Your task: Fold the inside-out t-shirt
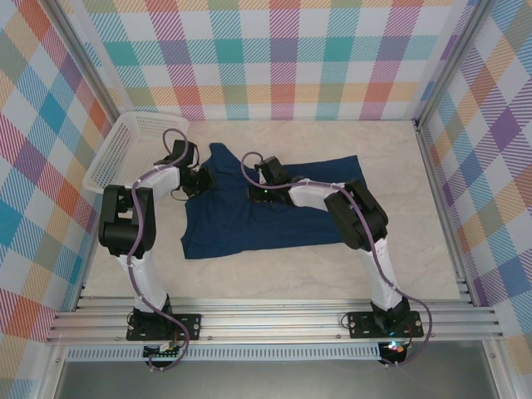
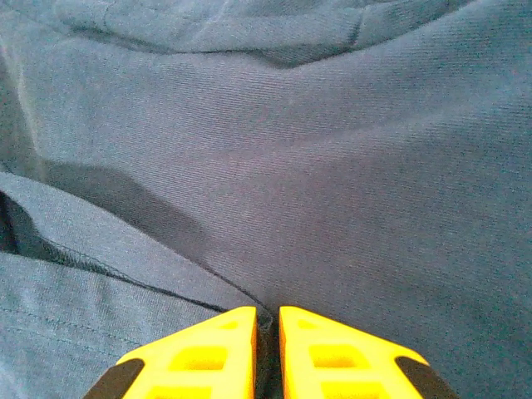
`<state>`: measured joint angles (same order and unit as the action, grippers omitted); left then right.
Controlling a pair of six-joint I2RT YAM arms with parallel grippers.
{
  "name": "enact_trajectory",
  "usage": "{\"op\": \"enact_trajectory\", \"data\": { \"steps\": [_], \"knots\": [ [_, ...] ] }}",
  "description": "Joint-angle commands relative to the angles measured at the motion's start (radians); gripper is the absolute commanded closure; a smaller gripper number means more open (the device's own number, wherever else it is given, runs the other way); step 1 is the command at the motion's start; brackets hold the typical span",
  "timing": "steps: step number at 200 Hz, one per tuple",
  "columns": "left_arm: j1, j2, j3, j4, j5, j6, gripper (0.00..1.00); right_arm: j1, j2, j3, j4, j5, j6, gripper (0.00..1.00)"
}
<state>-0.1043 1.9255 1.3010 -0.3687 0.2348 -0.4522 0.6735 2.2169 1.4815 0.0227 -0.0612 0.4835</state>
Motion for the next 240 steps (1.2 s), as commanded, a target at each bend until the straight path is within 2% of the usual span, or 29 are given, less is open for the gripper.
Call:
{"op": "enact_trajectory", "data": {
  "steps": [1,17,37,70,83,98,120,138,169,200,218,240],
  "knots": [
    [-0.003,0.015,0.041,-0.034,-0.025,0.018,0.95,-0.01,-0.061,-0.033,0.042,0.001,0.024,0.85],
    [-0.003,0.014,0.05,-0.037,-0.033,0.018,0.95,-0.011,-0.071,-0.051,0.051,0.007,0.024,0.85],
    [-0.003,0.011,0.059,-0.047,-0.055,0.02,0.89,-0.011,-0.083,-0.068,0.052,0.016,0.02,0.85],
    [-0.004,-0.025,0.052,-0.059,-0.119,0.023,0.64,-0.015,-0.115,-0.085,0.03,0.019,-0.007,0.75],
    [-0.004,-0.044,0.044,-0.063,-0.137,0.025,0.56,-0.023,-0.161,-0.112,0.017,0.017,-0.029,0.72],
    [-0.004,-0.081,0.024,-0.064,-0.142,0.026,0.53,-0.028,-0.233,-0.16,-0.016,0.023,-0.064,0.7],
    [-0.031,-0.203,-0.078,-0.032,-0.098,0.004,0.49,-0.056,-0.417,-0.302,-0.136,0.056,-0.139,0.65],
    [-0.078,-0.326,-0.222,0.01,-0.046,-0.036,0.47,-0.133,-0.57,-0.424,-0.287,0.091,-0.148,0.6],
    [-0.14,-0.479,-0.41,-0.001,-0.011,-0.07,0.42,-0.361,-0.727,-0.536,-0.501,0.008,-0.119,0.54],
    [-0.163,-0.494,-0.466,-0.063,0.035,-0.038,0.39,-0.482,-0.667,-0.512,-0.628,0.038,-0.111,0.53],
    [-0.163,-0.492,-0.491,-0.093,-0.017,-0.009,0.36,-0.552,-0.603,-0.515,-0.611,0.03,-0.113,0.54],
    [-0.155,-0.48,-0.51,-0.083,-0.053,-0.01,0.33,-0.59,-0.508,-0.474,-0.598,-0.001,-0.119,0.54]
  ]
}}
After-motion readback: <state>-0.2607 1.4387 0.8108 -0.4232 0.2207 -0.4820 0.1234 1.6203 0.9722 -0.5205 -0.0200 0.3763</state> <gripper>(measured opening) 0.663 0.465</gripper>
